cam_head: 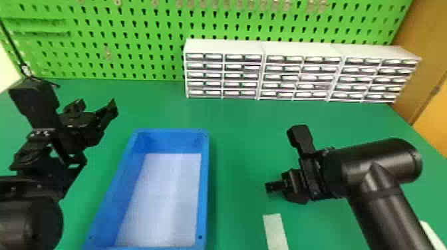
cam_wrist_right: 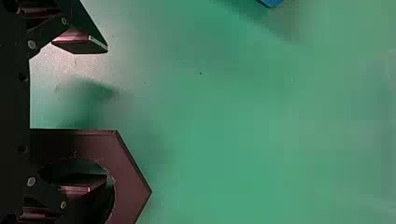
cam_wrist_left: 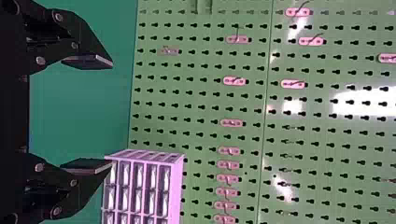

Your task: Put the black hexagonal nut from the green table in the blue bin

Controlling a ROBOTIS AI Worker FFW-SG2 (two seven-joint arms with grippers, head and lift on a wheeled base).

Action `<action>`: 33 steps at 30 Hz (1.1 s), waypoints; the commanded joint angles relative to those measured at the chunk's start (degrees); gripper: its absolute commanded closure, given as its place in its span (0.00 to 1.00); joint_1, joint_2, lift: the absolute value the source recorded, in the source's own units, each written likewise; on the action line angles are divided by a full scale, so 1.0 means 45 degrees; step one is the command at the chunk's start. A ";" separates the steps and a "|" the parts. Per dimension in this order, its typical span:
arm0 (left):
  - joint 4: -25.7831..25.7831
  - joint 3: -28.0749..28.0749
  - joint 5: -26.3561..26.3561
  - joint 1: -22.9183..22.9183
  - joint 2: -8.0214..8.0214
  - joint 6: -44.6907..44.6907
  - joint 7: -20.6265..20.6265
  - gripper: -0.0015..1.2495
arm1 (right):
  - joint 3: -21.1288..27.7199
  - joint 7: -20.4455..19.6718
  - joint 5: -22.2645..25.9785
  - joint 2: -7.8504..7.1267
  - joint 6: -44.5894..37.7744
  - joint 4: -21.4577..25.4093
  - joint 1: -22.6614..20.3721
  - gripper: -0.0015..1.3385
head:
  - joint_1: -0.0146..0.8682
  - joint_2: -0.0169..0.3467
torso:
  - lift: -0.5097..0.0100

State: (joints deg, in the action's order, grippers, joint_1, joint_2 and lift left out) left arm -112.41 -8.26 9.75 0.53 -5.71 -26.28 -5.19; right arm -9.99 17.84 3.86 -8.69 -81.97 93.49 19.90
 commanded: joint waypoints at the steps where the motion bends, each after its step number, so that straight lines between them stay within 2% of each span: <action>1: 0.0000 0.0000 0.0000 0.0000 0.0000 0.0000 0.0000 0.40 | -0.0007 0.0000 0.0002 -0.0002 0.0012 -0.0014 -0.0009 0.23 | 0.80 0.07 | 0.79; 6: 0.0000 0.0000 0.0000 0.0000 0.0000 0.0000 0.0000 0.40 | -0.0026 0.0000 0.0002 -0.0002 0.0051 -0.0014 -0.0009 0.25 | 0.80 0.07 | 0.79; 7: 0.0000 0.0000 0.0000 0.0000 0.0000 0.0000 -0.0019 0.40 | -0.0007 0.0019 0.0002 -0.0002 0.0070 -0.0014 -0.0009 0.28 | 0.80 0.07 | 0.79; 11: 0.0000 0.0000 0.0000 0.0000 0.0000 0.0000 -0.0019 0.40 | -0.0026 0.0019 -0.0017 -0.0002 0.0149 -0.0014 -0.0009 0.53 | 0.80 0.07 | 0.79; 16: 0.0000 0.0000 0.0000 -0.0019 0.0000 0.0000 -0.0019 0.40 | -0.0046 0.0000 -0.0037 0.0017 0.0246 -0.0014 -0.0028 0.59 | 0.80 0.07 | 0.79; 19: 0.0000 0.0000 0.0000 -0.0019 0.0000 0.0000 -0.0019 0.40 | -0.0065 0.0019 -0.0076 0.0037 0.0305 0.0025 -0.0087 0.68 | 0.80 0.07 | 0.79; 33: 0.0019 0.0000 0.0000 -0.0039 0.0000 0.0000 -0.0039 0.40 | -0.0202 0.0019 -0.0349 0.0056 0.0305 0.0200 -0.0087 0.72 | 0.80 0.07 | 0.79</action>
State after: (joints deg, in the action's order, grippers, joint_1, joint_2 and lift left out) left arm -112.33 -8.26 9.76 0.35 -5.71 -26.28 -5.29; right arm -10.91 17.92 2.45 -8.44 -80.54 94.18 19.51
